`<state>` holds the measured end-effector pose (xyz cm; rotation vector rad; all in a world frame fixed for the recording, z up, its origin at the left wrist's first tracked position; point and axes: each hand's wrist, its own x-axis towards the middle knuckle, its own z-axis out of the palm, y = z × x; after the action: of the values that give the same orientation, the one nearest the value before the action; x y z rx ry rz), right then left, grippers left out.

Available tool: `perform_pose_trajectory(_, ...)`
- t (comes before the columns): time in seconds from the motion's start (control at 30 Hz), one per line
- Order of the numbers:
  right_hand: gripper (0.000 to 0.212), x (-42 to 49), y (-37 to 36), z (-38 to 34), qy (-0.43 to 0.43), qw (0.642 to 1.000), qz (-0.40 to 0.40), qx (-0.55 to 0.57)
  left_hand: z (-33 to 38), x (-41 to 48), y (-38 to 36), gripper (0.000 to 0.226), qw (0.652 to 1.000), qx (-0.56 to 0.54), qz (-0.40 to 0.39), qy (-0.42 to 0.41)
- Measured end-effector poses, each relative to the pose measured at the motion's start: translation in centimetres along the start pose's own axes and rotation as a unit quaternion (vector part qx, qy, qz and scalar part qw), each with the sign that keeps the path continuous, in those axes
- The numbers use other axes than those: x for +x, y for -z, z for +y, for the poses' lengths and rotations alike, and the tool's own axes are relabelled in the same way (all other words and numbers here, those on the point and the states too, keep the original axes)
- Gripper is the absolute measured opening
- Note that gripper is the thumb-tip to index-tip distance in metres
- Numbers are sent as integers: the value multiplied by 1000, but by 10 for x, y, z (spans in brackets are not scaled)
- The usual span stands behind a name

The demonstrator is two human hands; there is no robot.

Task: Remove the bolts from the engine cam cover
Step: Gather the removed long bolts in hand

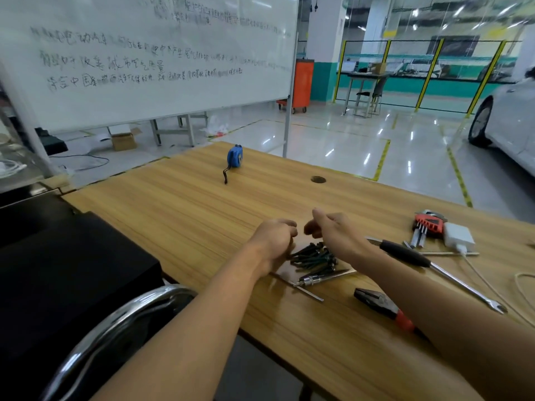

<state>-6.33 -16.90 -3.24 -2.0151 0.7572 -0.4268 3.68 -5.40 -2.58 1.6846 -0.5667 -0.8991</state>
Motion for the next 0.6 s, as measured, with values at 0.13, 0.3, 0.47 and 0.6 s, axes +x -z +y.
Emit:
perform_pose_trajectory(0.13,43,-6,-28,-82,126,986,95,45,31,-62,50,24,990,2,94,-102)
perform_pose_trajectory(0.3,44,-62,-132,-260,283,949,-79,116,61,-198,161,31,963,-5,190,-190)
perform_pose_trajectory(0.47,57,-131,-212,-347,370,900,-230,5,51,-328,257,20,934,47,313,-166)
perform_pose_trajectory(0.6,54,-158,-264,-368,438,874,-157,-138,24,-430,307,9,884,148,425,-124)
